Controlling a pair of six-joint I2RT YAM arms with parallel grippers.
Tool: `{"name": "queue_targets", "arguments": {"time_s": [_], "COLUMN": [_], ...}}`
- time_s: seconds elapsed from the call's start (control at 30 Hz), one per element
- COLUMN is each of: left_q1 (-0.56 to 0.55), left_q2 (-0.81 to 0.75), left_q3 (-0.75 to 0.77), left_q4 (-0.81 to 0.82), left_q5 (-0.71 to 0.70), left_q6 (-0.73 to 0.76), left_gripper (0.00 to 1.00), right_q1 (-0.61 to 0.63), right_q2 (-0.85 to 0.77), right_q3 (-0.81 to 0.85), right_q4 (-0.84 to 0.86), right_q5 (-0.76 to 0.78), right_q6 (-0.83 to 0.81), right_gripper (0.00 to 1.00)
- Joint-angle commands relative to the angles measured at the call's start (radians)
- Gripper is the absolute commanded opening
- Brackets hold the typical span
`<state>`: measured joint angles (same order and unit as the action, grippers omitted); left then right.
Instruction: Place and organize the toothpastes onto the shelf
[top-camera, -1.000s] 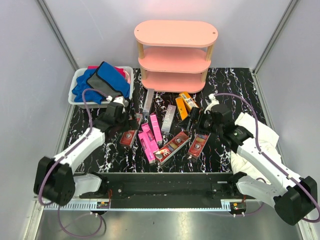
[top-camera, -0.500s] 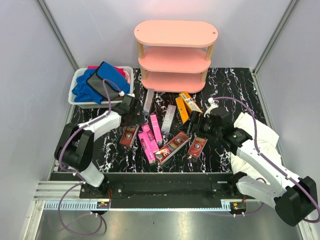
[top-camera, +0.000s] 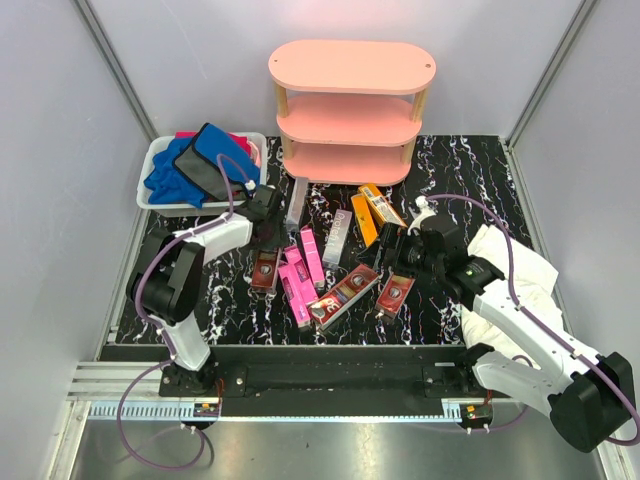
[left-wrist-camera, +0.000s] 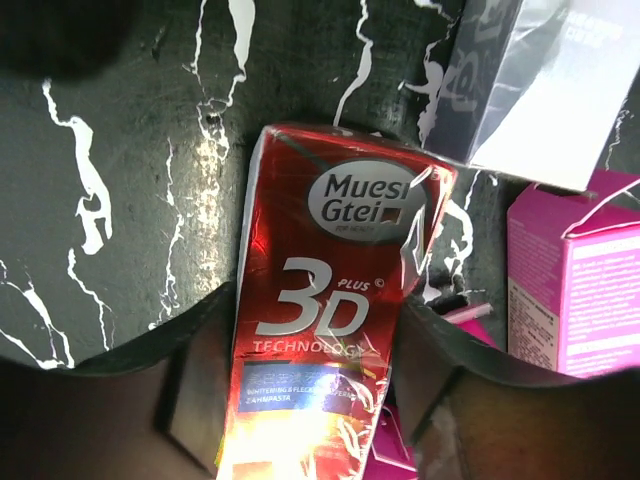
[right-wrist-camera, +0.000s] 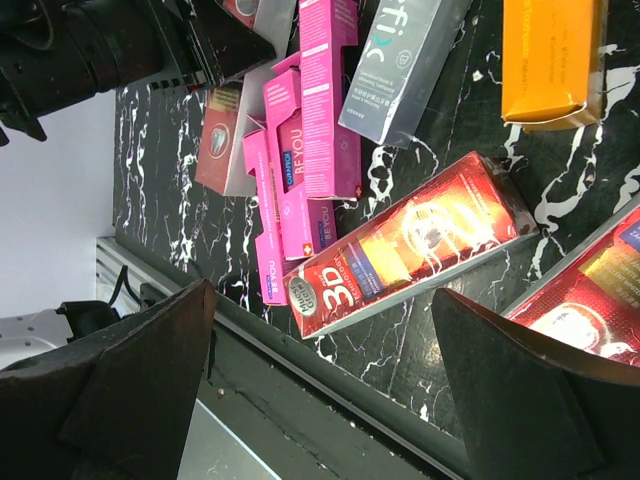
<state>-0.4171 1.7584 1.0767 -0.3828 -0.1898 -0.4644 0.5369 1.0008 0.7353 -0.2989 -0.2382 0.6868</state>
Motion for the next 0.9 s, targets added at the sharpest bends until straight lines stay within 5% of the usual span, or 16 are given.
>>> {"name": "queue_targets", "arguments": {"time_s": [0.0, 0.33, 0.57, 0.87], "left_q1": [-0.003, -0.003, 0.015, 0.066], "left_q2": [0.010, -0.253, -0.428, -0.649], "left_q3": [0.002, 0.037, 0.057, -0.167], "left_q4": [0.012, -0.050, -0.064, 0.229], "left_q5": [-0.008, -0.027, 0.097, 0.277], "left_q6": [-0.014, -0.007, -0.081, -0.370], "left_gripper": [0.49, 0.47, 0.47, 0.48], "right_q1": [0.009, 0.011, 0.028, 0.287], "right_q2": [-0.008, -0.028, -0.071, -0.024], "right_q3": [-0.004, 0.009, 0.036, 0.113], "right_q4": [0.035, 0.030, 0.024, 0.003], "right_q5": [-0.032, -0.032, 0.002, 0.298], "right_q6": [0.003, 0.007, 0.020, 0.020], "right_gripper": [1.00, 1.00, 1.00, 1.00]}}
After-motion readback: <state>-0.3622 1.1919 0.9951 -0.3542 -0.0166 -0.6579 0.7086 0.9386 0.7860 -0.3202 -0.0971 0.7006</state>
